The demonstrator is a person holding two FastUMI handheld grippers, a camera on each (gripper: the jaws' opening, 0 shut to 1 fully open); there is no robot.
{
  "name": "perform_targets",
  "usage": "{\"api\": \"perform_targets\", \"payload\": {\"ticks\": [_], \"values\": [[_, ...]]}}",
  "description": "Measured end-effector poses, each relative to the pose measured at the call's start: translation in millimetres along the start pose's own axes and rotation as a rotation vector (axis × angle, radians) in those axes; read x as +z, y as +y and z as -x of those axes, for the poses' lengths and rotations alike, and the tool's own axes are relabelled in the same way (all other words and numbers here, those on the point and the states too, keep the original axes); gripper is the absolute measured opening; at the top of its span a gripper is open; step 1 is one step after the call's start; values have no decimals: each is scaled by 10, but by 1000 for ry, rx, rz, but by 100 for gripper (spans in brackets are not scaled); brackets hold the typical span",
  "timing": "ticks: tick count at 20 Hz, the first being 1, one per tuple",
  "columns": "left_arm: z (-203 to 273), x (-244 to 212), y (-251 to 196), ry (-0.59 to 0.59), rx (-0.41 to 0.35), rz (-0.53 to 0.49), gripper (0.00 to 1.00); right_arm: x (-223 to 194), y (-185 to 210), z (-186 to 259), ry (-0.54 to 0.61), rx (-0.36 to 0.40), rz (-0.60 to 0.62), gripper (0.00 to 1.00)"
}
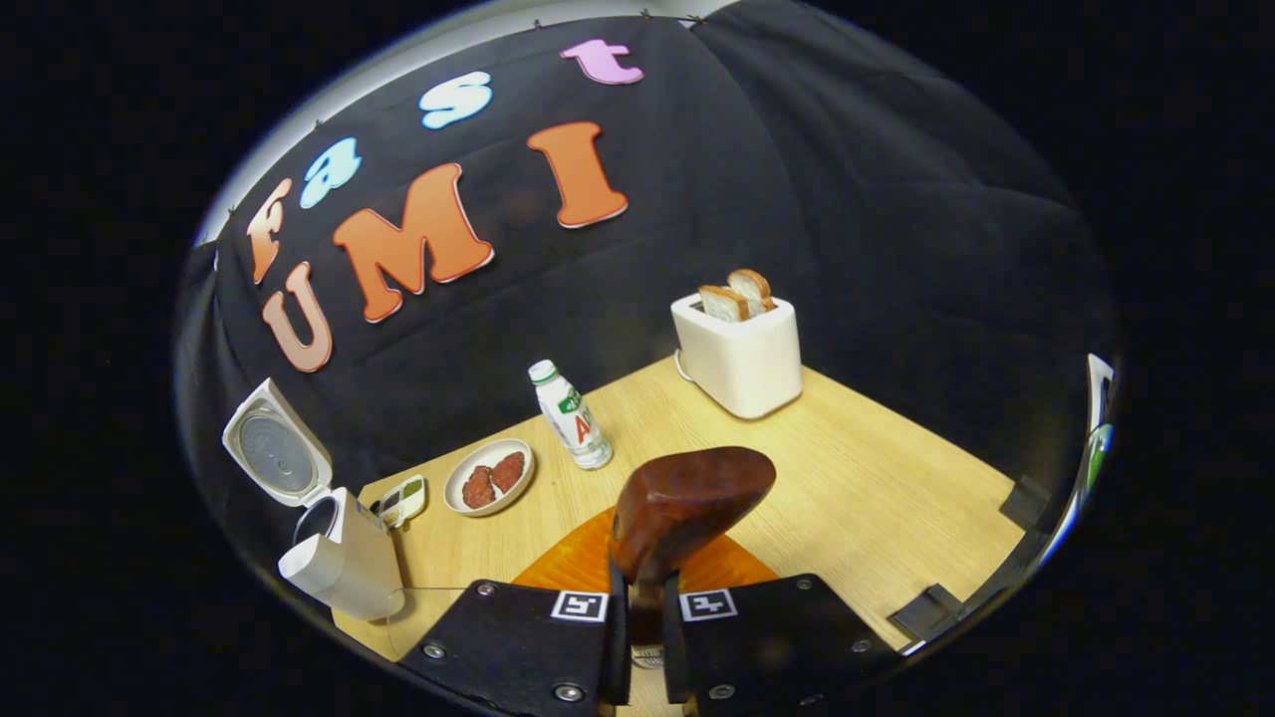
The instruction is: Close the left gripper, press the button to open the rice cooker; take a wooden spoon from the chopstick holder with the right hand, scoop a spoonful of rice and pour it into the rice cooker, then put the wooden spoon back into the chopstick holder.
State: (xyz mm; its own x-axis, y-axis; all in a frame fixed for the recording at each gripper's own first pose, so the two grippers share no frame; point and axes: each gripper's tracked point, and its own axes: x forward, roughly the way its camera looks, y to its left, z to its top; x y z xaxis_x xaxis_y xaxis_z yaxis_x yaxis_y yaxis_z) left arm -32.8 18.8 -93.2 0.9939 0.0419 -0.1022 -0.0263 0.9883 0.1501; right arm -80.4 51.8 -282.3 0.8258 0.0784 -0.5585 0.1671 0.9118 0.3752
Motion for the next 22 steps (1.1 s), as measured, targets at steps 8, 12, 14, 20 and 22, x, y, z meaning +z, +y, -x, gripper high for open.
{"api": "perform_targets", "payload": {"ticks": [8, 12, 14, 20, 22], "values": [[66, -173, 384, 17, 54, 9, 95, -7, 985, 264, -32, 158, 114, 12], [109, -256, 588, 36, 78, -27, 95, -260, 1357, 290, -25, 203, 211, 12], [141, -283, 695, 38, 83, -33, 95, -439, 1477, 276, -24, 212, 286, 12], [212, -379, 1009, 53, 113, -26, 95, -937, 1555, 122, -13, 154, 526, 12], [217, -434, 1104, 61, 126, -21, 95, -1026, 1557, 69, -21, 129, 585, 12]]}}
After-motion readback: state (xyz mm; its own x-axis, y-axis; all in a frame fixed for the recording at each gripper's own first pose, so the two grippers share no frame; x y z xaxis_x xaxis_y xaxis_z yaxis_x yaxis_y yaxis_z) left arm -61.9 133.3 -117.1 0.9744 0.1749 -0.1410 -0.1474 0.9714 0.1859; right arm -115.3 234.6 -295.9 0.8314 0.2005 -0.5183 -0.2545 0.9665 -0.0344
